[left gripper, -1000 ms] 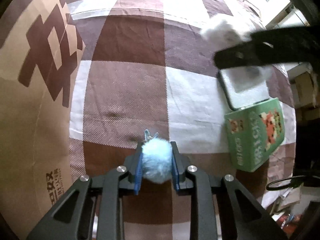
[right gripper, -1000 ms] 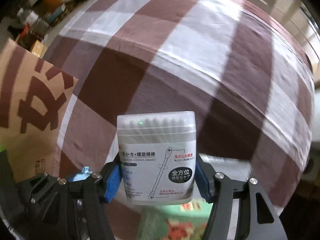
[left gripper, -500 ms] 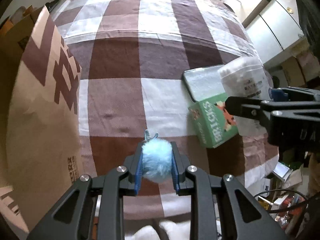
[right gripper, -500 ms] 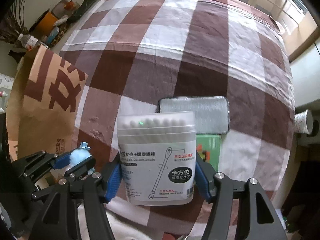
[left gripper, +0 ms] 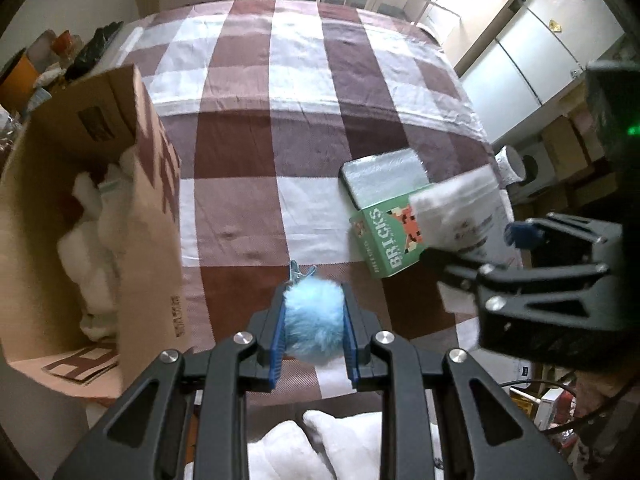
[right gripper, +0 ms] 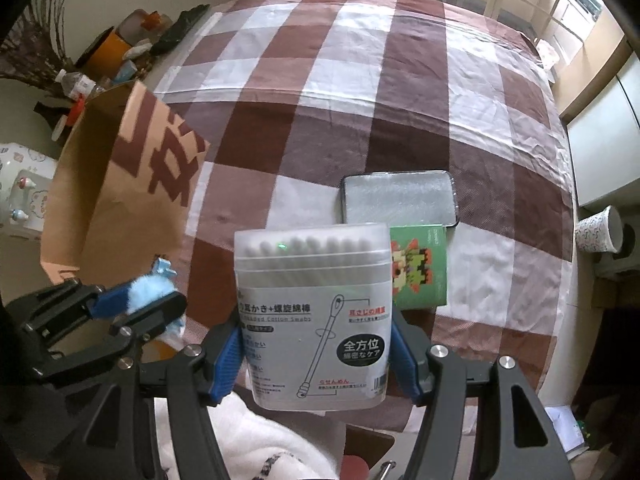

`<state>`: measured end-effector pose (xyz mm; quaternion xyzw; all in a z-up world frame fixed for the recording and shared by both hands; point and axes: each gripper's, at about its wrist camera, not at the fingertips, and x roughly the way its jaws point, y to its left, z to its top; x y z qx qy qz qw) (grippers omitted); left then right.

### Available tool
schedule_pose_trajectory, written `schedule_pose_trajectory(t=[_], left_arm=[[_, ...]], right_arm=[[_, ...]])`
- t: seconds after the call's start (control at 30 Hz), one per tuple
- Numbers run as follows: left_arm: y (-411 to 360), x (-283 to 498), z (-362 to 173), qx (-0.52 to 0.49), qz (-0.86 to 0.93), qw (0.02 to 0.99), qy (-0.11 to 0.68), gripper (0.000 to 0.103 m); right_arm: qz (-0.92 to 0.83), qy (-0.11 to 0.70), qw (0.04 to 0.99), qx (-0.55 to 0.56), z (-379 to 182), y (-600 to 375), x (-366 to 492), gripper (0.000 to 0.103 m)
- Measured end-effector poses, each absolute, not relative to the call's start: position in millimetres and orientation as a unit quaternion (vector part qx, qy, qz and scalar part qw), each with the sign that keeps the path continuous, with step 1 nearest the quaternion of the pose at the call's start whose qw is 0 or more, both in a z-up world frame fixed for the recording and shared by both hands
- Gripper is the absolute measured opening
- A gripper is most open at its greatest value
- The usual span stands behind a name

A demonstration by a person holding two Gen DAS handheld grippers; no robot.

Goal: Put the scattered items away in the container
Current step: 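Carry the pompom and cotton-swab box over the cardboard box with both tools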

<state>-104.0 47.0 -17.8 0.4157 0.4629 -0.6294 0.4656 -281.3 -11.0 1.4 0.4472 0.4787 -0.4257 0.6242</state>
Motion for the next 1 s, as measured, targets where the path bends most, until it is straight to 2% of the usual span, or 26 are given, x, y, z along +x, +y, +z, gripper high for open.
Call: schedule_pose_trajectory(t=[0.23,1.0], left_arm=[[50,-77,11,0.398,-0.629,0.476,0.468,0.025],[51,31,45,0.341,-0.595,0.530,0.498,0.025]], right_arm=[[-0.410,0.475,0.636,0.449,16,-3,-264,0.064],[-0.352,0.496,0.689,0.394,56,-13,-153,0.064]])
